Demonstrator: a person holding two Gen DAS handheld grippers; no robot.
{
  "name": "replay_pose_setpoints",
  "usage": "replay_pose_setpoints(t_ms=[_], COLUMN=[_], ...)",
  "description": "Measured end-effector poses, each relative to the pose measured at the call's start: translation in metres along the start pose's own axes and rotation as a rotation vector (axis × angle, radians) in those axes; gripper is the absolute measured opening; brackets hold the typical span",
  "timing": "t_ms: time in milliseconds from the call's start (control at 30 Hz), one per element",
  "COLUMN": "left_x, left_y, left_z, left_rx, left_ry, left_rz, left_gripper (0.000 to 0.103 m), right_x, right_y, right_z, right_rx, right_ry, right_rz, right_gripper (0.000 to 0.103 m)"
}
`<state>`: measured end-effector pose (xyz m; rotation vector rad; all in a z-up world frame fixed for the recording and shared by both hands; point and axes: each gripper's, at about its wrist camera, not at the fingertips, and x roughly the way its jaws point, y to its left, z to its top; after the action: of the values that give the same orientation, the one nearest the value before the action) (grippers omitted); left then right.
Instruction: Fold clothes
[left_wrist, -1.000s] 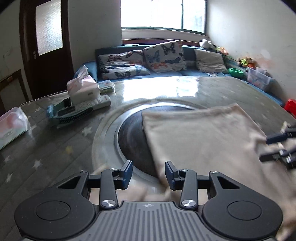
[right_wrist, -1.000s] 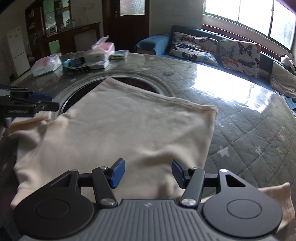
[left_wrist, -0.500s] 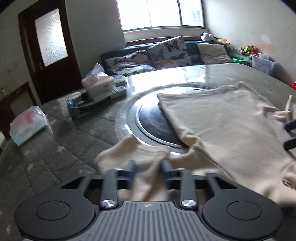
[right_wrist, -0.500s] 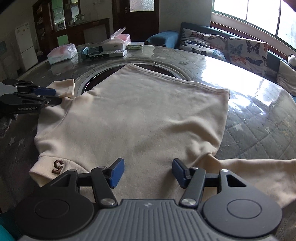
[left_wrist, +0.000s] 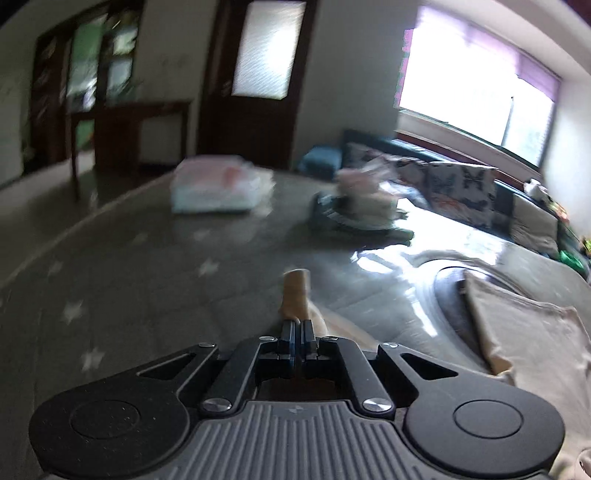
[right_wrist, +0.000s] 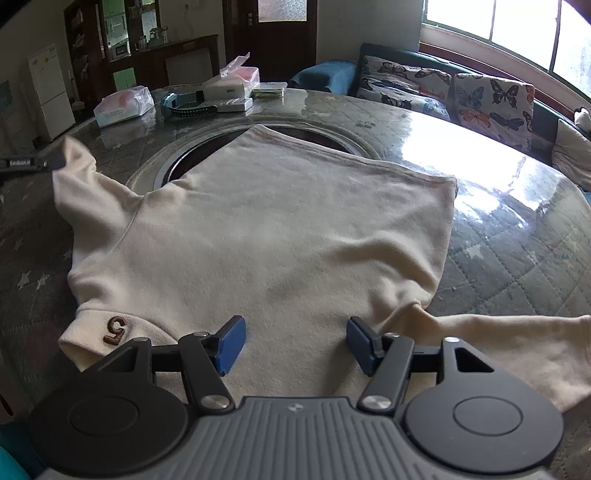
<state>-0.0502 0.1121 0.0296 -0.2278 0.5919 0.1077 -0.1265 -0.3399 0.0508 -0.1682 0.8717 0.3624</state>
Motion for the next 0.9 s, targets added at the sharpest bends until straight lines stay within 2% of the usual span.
replay_pose_setpoints(t_ms=[267,333,400,433,700,900], left_x=[0.007,0.007,0.007,0.008,0.037,0.044], left_y=[0.018,0.019,0.014,0.01,-0.011,-0.003], left_z=[-0.004,-0.001,0.001,0.002,0.001,0.011], left_rx=[-0.091,-0.092,-0.086,-0.071,0.135,0.117], left_ry=[0.069,0.06,0.056,0.05,0.04,0.052], left_rz=[-0.001,-0.008,-0.009,-0.005,0.148,0.193], left_gripper=[0.009,0.017,0.036,0.037,0.034,0.036], right_x=[-0.007,-0.005,-0.002,-0.001,-0.004,-0.014], right_y=[0.033,0.041,0.05,0.053,0.074,0.076], right_z=[0.006,0.007,0.007,0.008,-0.004,-0.009], right_rx=[-0.072,-0.091,-0.111,-0.118,-0.167,-0.179], right_ry=[-0.026,-0.018,-0.008,-0.005,0.014,0.004], right_rz=[0.086,0.106,0.124,0.13,0.167,0.167], right_gripper=[0.062,0.062,0.062,0.062,0.062,0.062])
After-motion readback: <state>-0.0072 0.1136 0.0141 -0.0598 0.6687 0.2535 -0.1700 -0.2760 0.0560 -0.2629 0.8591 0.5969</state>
